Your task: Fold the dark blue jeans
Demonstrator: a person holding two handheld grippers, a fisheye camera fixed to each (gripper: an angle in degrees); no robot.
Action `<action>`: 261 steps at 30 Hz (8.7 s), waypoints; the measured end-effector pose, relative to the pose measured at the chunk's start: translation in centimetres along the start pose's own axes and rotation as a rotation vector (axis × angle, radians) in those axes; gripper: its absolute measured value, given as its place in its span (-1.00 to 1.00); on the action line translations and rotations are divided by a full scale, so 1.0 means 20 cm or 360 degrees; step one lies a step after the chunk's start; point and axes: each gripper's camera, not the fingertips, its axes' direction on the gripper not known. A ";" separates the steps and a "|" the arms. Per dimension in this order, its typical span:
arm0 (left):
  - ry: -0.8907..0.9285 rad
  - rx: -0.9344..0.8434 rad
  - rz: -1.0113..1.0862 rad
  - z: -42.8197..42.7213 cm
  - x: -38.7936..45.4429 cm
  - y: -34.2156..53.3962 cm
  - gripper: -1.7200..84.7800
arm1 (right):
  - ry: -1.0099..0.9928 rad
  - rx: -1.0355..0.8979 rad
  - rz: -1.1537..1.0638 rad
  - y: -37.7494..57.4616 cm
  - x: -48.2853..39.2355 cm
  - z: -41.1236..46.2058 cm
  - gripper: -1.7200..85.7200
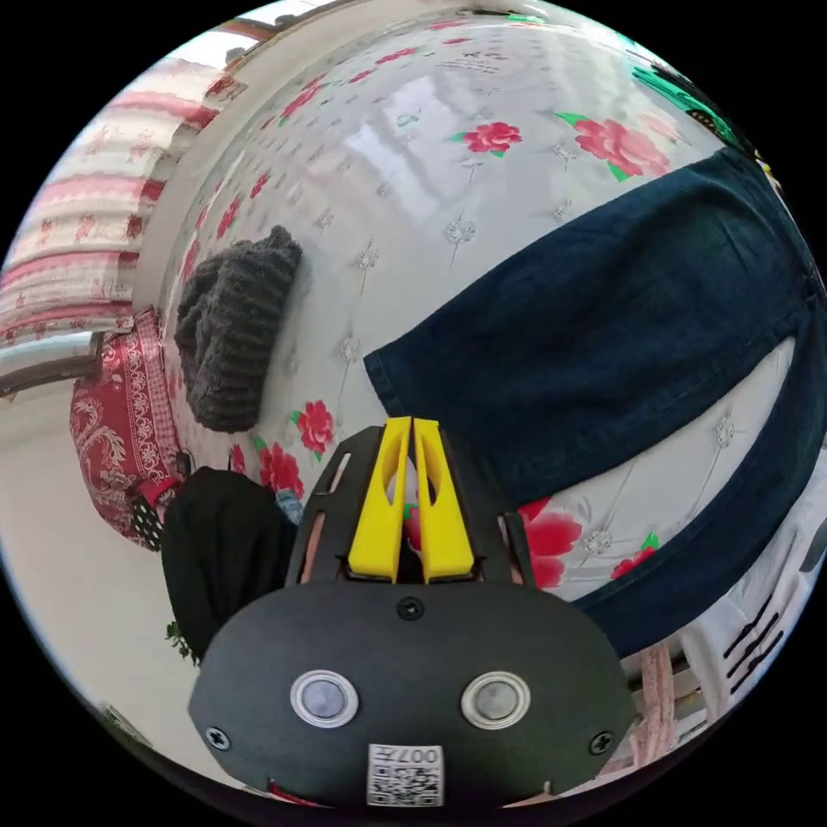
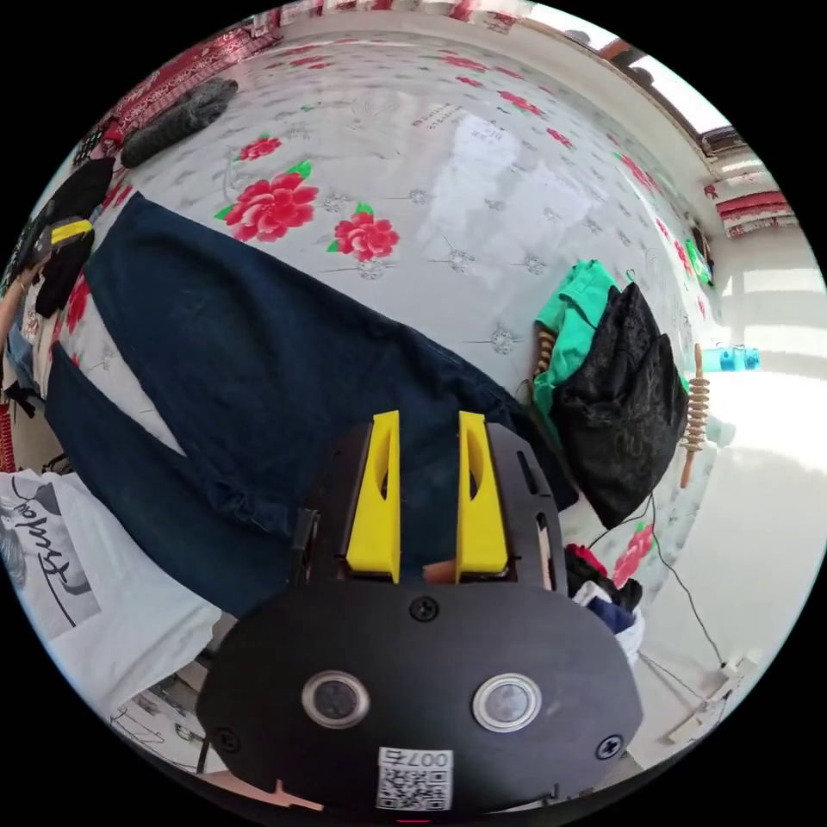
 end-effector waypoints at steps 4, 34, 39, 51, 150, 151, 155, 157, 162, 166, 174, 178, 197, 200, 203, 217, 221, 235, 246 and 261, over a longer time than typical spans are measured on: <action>0.0043 -0.0125 0.0288 0.14 0.01 -0.30 -0.74 | -0.0006 -0.0253 -0.0186 -0.28 0.09 0.14 -0.77; -0.0816 0.0559 -0.0113 -0.86 0.58 0.84 -0.98 | 0.0138 0.0422 0.0113 0.91 -0.10 -0.62 -0.96; -0.0795 0.0343 -0.0212 -0.78 1.13 1.39 -0.98 | 0.0219 0.0506 0.0196 1.41 -0.41 -0.55 -0.95; -0.0345 -0.0108 -0.0076 -0.09 1.98 1.76 -0.98 | -0.0130 0.0077 0.0198 1.97 -0.65 0.21 -0.94; 0.1967 0.0474 -0.2733 0.30 0.85 4.39 -0.59 | -0.0757 0.0257 -0.1755 0.03 -2.74 0.02 -0.89; 0.2009 0.0478 -0.2712 0.31 0.84 4.39 -0.59 | -0.0728 0.0187 -0.1778 -0.02 -2.85 0.06 -0.89; 0.2078 0.0252 -0.2499 0.34 0.78 4.36 -0.79 | -0.0635 -0.0010 -0.1785 -0.08 -3.03 0.17 -0.93; 0.2070 0.0319 -0.2501 0.30 0.75 4.40 -0.89 | -0.0632 0.0067 -0.1803 -0.07 -3.02 0.12 -0.95; 0.1768 0.0771 -0.2230 -0.06 0.53 4.50 -0.95 | -0.0767 0.0367 -0.1720 -0.13 -2.86 -0.24 -0.96; 0.1542 0.0844 -0.2144 -0.17 0.38 4.50 -0.96 | -0.0741 0.0442 -0.1746 -0.25 -2.89 -0.49 -0.97; 0.1671 0.0971 -0.2272 -0.21 0.42 4.53 -0.96 | -0.0737 0.0063 -0.1544 -0.49 -3.24 -0.07 -0.97; 0.1294 0.0627 -0.2103 -0.27 0.44 4.41 -0.94 | -0.0838 0.0172 -0.1602 -0.47 -3.29 -0.16 -0.97; 0.1181 0.0409 -0.1576 -0.20 0.24 3.47 -0.69 | -0.0408 0.0077 -0.0862 0.32 -2.22 0.15 -0.97; 0.0902 0.0137 -0.1460 -0.17 0.19 3.11 -0.73 | -0.0397 -0.0007 -0.0771 0.51 -2.19 0.28 -0.97; 0.0706 -0.0061 -0.1303 -0.18 0.18 2.79 -0.76 | -0.0405 0.0049 -0.0643 0.63 -2.22 0.35 -0.96; 0.0528 -0.0016 -0.1442 -0.23 0.07 2.28 -0.84 | -0.0591 0.0473 -0.0073 0.58 -1.66 0.13 -0.92; 0.0709 0.0147 -0.1269 -0.38 0.30 2.13 -0.82 | -0.0514 0.0457 0.0118 0.78 -1.33 0.10 -0.88; 0.0793 0.0268 0.0434 -0.59 1.37 1.05 -0.76 | -0.0046 -0.0071 -0.0264 1.44 -1.57 0.43 -0.79; 0.0677 0.0303 0.0441 -0.71 1.38 0.87 -0.98 | -0.0067 0.0126 -0.0365 1.46 -1.35 0.21 -0.96; 0.0977 0.0157 0.0445 -0.41 1.47 0.67 -0.94 | -0.0514 -0.0089 -0.0294 1.47 -1.11 0.55 -0.91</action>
